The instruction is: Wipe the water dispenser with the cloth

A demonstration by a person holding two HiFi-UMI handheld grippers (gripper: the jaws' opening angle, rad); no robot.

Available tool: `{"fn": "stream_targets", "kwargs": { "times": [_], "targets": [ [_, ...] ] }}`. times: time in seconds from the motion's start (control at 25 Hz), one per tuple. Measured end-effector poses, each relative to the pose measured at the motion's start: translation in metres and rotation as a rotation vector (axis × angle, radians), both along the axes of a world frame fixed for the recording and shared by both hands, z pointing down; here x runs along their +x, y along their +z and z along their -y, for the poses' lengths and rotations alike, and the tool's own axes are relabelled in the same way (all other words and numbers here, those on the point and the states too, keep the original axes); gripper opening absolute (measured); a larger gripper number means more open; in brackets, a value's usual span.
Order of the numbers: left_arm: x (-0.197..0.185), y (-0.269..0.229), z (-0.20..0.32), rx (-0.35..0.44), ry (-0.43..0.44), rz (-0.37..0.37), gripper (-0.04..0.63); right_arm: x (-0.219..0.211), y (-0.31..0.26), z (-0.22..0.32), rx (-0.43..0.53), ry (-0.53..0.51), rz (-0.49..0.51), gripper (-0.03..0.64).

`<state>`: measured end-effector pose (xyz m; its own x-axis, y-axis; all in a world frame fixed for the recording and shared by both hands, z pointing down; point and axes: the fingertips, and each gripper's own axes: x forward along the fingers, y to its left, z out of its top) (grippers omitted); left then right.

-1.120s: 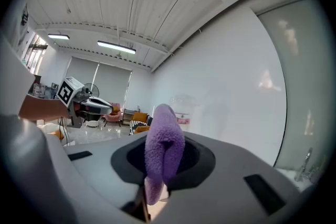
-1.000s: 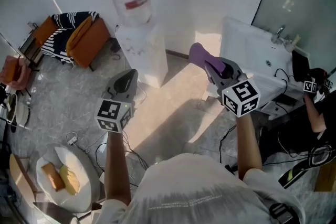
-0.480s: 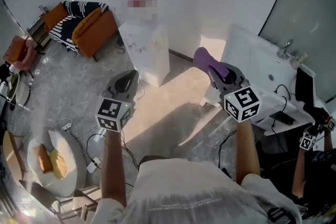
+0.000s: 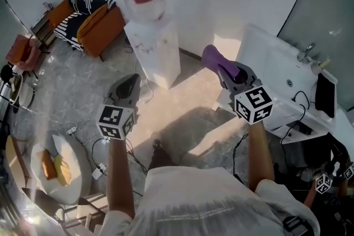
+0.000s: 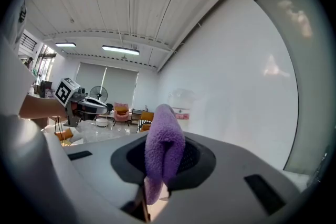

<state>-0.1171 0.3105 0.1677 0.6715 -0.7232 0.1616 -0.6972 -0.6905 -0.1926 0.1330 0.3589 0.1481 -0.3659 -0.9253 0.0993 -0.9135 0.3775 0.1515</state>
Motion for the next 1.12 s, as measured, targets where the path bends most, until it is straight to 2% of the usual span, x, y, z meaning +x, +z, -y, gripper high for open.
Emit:
{"fn": "stream_targets", "kwargs": {
  "times": [0.2,0.52,0.72,1.12],
  "targets": [
    [0.000,0.013,0.055,-0.011,0.025,0.000,0.017,-0.004,0.012,0.047,-0.029,0.010,-0.035,0.066],
    [0.002,0.022,0.191,-0.028,0.081,0.017,0.017,-0.013,0.021,0.168,-0.085,0.074,-0.061,0.066],
    [-0.001,0.029,0.266,-0.060,0.108,0.030,0.018,-0.022,0.015,0.240,-0.085,0.108,-0.018,0.067],
    [0.002,0.041,0.356,-0.100,0.157,0.015,0.017,-0.035,0.030,0.326,-0.134,0.156,-0.020,0.067]
  ]
}}
